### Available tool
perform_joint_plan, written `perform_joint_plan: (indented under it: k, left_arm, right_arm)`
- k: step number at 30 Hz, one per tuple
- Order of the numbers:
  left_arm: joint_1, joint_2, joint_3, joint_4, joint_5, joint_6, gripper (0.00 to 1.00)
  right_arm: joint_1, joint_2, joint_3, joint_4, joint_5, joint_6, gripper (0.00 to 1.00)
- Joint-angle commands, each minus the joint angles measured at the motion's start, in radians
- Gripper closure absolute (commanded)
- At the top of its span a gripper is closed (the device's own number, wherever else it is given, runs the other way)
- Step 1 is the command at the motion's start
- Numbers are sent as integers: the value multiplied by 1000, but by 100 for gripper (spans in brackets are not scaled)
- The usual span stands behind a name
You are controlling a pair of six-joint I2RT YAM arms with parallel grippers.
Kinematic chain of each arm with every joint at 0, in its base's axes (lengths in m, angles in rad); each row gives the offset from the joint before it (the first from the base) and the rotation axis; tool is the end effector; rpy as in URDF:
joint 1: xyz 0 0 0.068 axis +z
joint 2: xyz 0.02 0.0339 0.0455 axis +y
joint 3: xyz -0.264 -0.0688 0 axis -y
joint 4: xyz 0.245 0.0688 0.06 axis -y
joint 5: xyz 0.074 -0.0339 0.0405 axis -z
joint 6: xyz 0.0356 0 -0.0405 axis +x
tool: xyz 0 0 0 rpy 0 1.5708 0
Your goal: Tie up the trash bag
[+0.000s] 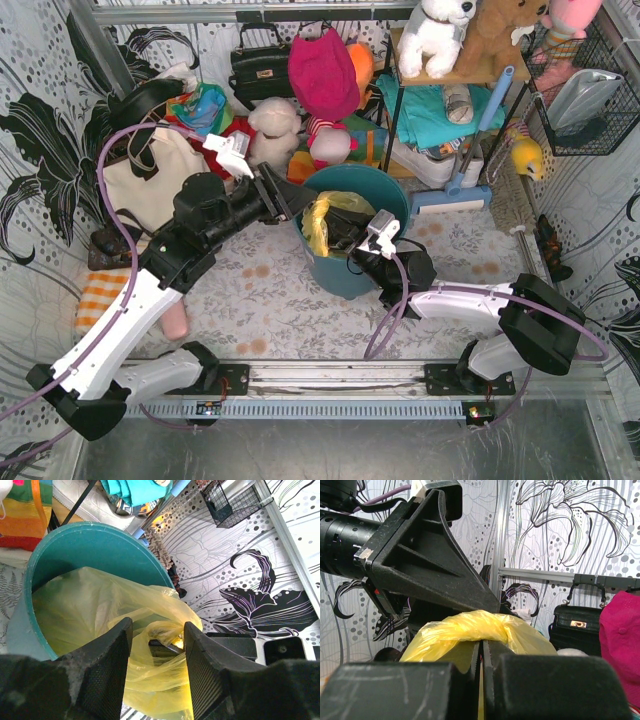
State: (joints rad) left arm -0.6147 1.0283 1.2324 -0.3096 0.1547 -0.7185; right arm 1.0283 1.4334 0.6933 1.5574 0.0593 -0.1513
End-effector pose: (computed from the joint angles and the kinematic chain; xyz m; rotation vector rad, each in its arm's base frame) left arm 0.1766 -0.1314 0.4365 0.0320 1.8056 -1.1119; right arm 0.1464 0.2388 0.3340 -0.3831 0.6770 0.8116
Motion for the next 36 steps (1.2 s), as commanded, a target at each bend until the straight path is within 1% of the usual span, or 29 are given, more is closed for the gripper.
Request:
perform_joint_plan:
  k: [1, 6, 11, 18, 27, 30, 34, 36]
  left_arm:
    - [6, -23, 21, 80, 0, 27, 45]
    - [13, -12, 40, 61, 13, 42, 44]
    - [13, -4, 33, 58, 47, 40, 48]
    - [13, 13, 29, 55, 137, 51, 53]
    - [13, 13, 49, 27, 130, 79, 68]
    - [13, 20, 63, 21, 123, 90, 75]
    - [13, 33, 74, 18, 131, 100, 88]
    - [14, 34, 76, 19, 133, 102, 98]
  right_arm:
    - [3, -17, 0, 63, -16, 2, 100]
    - [3, -22, 0, 60, -16, 1, 100]
    - [3, -21, -2, 61, -13, -2, 100]
    - [3, -18, 4, 55, -5, -4, 100]
    - [3, -14, 15, 34, 4, -8, 100]
    - [3, -11, 18, 31, -1, -6, 100]
    - [4, -14, 21, 20, -4, -7, 100]
    - [3, -16, 21, 16, -3, -7, 100]
